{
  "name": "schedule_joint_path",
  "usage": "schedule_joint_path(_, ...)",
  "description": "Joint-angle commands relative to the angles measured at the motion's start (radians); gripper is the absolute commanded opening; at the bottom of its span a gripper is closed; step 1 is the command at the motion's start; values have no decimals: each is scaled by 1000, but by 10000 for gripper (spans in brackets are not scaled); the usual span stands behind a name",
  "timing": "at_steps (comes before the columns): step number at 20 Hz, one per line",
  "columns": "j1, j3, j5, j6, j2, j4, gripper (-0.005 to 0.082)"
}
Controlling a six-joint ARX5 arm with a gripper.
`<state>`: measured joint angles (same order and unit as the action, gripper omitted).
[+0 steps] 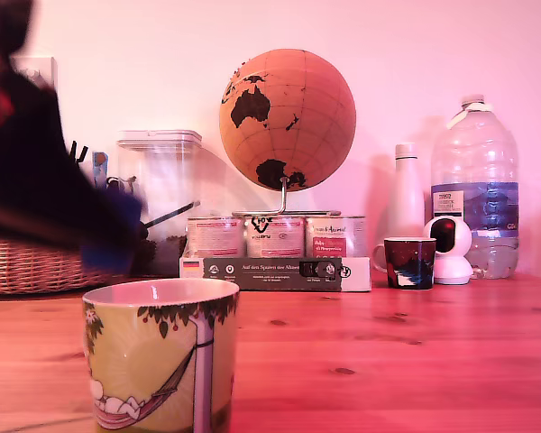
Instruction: Pick up the coffee capsules on the table and drop them inside the coffee cup
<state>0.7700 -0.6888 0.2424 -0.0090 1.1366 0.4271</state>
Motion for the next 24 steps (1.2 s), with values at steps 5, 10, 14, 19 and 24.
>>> schedule_joint_path(5,1,-20,3,9,8,-26,480)
schedule_joint_path(10,-2,-41,-2,9,8,-78,68)
schedule_joint_path(14,-2,-42,-5,5,8,-91,56)
schedule_joint_path(19,-2,-42,-5,7,8,-75,57)
schedule_joint_path(24,-6,-39,-11,29,7,-15,57)
